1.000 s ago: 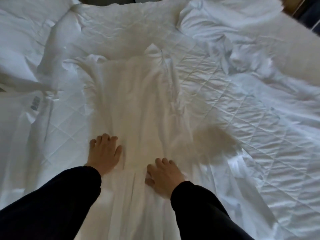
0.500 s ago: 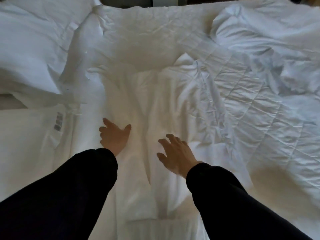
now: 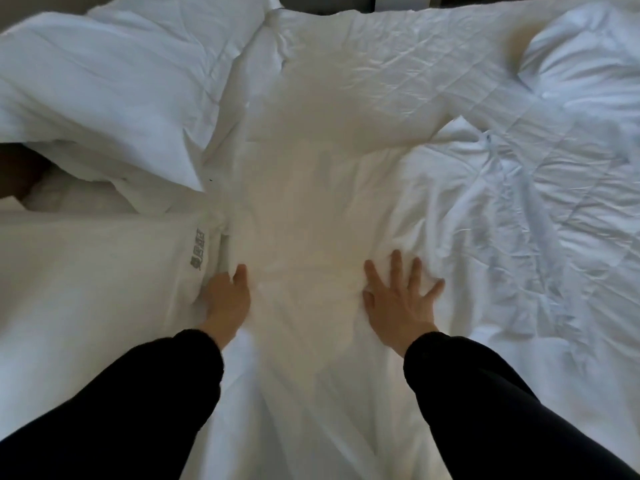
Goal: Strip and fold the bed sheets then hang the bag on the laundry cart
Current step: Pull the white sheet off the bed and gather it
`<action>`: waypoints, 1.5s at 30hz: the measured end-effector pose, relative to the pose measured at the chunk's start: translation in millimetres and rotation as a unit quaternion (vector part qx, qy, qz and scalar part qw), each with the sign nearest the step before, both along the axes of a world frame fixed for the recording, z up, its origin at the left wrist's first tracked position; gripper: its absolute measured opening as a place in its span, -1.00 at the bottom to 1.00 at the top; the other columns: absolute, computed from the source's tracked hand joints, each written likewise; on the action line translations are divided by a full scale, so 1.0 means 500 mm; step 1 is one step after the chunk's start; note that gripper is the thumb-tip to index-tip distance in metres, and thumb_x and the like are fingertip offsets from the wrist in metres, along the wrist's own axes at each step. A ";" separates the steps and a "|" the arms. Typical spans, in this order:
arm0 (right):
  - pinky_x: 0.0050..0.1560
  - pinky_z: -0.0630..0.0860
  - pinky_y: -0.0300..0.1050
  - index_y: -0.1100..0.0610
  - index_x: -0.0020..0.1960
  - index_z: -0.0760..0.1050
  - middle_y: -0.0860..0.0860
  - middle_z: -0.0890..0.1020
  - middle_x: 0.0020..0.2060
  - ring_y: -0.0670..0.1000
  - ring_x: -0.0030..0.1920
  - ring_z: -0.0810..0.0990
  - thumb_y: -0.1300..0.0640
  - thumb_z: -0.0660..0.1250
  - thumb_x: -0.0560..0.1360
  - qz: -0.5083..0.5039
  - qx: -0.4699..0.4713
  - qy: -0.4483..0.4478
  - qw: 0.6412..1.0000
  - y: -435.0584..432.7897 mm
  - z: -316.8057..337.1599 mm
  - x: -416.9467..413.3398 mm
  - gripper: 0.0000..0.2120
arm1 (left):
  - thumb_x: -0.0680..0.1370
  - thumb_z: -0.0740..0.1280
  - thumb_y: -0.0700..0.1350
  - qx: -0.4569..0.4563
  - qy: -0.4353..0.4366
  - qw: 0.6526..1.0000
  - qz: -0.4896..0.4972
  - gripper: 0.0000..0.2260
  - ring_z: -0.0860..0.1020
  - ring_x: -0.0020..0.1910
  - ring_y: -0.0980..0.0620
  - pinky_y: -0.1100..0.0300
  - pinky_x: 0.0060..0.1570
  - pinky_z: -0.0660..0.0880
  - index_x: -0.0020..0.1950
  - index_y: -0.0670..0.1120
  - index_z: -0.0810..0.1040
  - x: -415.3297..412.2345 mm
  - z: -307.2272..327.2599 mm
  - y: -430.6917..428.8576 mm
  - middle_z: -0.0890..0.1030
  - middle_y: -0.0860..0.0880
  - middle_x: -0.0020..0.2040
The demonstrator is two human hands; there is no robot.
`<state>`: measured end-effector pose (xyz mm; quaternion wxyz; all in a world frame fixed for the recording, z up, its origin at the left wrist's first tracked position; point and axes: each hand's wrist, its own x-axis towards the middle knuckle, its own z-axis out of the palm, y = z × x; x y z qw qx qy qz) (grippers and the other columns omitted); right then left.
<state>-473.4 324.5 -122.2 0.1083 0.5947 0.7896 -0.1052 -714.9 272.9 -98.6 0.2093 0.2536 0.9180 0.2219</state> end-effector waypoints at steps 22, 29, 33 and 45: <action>0.43 -0.02 0.32 -0.07 0.55 -0.20 0.08 -0.18 0.55 0.23 0.52 -0.12 -0.16 -0.03 0.60 0.080 -0.059 0.013 0.995 -0.074 0.034 0.083 -0.39 | 0.52 0.30 -0.14 -0.101 0.257 0.934 -0.229 -0.44 0.37 0.27 -0.34 -0.12 0.23 0.30 0.46 -0.29 0.23 0.074 0.001 -0.037 0.33 -0.37 0.34; 0.39 0.14 0.30 0.05 0.48 0.26 0.21 0.26 0.47 0.25 0.44 0.27 -0.21 -0.24 0.37 0.167 -0.138 0.009 0.976 -0.300 0.123 0.248 -0.22 | 0.54 0.06 0.08 -0.094 0.182 0.890 -0.408 -0.44 0.12 0.50 -0.25 -0.14 0.46 0.04 0.49 -0.13 0.28 0.288 0.025 -0.218 0.16 -0.25 0.52; 0.14 0.47 0.31 0.03 0.15 0.62 0.18 0.62 0.15 0.22 0.13 0.61 -0.20 0.06 0.39 0.151 -0.123 0.022 0.981 -0.417 0.124 0.324 -0.46 | 0.43 -0.18 0.24 -0.127 0.148 0.863 -0.467 -0.28 -0.06 0.55 -0.14 -0.03 0.47 -0.14 0.53 -0.02 0.19 0.397 0.054 -0.322 0.01 -0.13 0.57; 0.28 0.04 0.51 0.04 0.40 0.41 0.25 0.41 0.37 0.36 0.35 0.37 -0.30 0.02 0.41 0.146 -0.109 0.031 0.983 -0.624 0.082 0.455 -0.31 | 0.39 -0.39 0.23 -0.191 0.155 0.856 -0.455 -0.26 -0.31 0.52 -0.11 -0.17 0.43 -0.36 0.55 -0.01 -0.28 0.578 0.043 -0.564 -0.29 -0.10 0.55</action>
